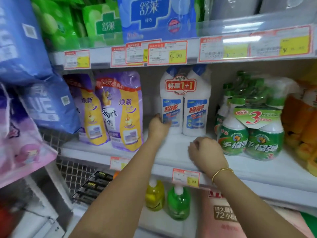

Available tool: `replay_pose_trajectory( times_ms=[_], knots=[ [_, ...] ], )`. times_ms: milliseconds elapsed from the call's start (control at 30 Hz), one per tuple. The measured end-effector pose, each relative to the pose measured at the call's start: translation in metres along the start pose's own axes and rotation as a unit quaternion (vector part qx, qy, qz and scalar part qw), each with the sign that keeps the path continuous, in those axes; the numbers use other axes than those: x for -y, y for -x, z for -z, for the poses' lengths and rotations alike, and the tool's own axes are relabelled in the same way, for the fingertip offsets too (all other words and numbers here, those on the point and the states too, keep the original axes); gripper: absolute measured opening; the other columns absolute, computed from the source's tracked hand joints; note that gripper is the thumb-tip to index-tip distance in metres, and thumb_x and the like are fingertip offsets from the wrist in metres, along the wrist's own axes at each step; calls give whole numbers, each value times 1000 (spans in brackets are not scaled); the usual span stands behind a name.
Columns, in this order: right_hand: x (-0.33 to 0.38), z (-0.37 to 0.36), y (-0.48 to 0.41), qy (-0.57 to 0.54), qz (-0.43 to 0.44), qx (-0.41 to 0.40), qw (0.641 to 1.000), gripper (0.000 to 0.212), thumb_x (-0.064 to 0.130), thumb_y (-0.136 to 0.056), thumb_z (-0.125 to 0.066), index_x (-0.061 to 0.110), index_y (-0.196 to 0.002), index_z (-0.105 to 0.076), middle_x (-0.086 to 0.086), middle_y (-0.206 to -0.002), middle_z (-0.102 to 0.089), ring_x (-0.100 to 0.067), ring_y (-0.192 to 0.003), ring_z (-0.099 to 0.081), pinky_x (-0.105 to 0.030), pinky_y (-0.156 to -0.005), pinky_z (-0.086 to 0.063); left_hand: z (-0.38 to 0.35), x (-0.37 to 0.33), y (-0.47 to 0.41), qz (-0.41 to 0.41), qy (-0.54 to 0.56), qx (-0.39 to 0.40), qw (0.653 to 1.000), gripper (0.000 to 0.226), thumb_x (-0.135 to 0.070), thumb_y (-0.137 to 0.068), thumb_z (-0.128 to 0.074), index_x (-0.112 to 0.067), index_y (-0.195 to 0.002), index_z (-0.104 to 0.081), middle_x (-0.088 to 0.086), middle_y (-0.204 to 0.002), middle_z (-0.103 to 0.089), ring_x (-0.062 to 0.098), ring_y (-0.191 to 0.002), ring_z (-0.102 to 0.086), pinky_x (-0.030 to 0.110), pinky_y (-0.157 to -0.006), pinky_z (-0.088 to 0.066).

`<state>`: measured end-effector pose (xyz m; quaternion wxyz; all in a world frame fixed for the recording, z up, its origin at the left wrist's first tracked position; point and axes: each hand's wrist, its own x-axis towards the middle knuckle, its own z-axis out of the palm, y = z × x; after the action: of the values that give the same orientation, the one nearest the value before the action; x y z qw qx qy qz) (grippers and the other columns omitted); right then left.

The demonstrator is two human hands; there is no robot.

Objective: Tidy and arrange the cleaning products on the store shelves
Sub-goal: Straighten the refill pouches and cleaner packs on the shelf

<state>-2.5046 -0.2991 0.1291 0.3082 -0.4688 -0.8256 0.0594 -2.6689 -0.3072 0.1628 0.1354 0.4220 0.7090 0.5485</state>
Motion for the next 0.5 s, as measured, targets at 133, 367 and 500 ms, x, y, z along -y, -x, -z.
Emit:
replay_pose_trajectory(
  times_ms=[133, 367, 500],
  knots=[
    [6, 12, 12, -21, 54, -25, 998, 33, 27, -93, -53, 11, -64, -50, -19, -75, -63, -37, -74, -59, -34, -59, -30, 51, 11, 82, -66, 24, -8, 997, 24, -18, -92, -63, -16, -68, -65, -5, -64, -67, 10, -62, -60, 28, -69, -50],
    [74, -15, 89, -203, 119, 6, 972, 24, 31, -89, -61, 12, -75, -62, -2, -74, -60, -17, -69, -50, -30, -64, -34, 186, 124, 250, 48, -54, -18, 997, 38, -30, -87, -70, -6, -61, -55, 4, -60, -60, 5, -56, -54, 19, -59, -43],
    [127, -89, 176, -208, 156, 257, 931, 26, 23, -84, -70, 15, -107, -61, 1, -100, -58, -16, -85, -56, -31, -81, -45, 247, 209, 335, 146, -162, -88, 972, 39, -21, -73, -83, -26, -106, -61, -13, -110, -58, -5, -92, -56, 1, -77, -37]
  ],
)
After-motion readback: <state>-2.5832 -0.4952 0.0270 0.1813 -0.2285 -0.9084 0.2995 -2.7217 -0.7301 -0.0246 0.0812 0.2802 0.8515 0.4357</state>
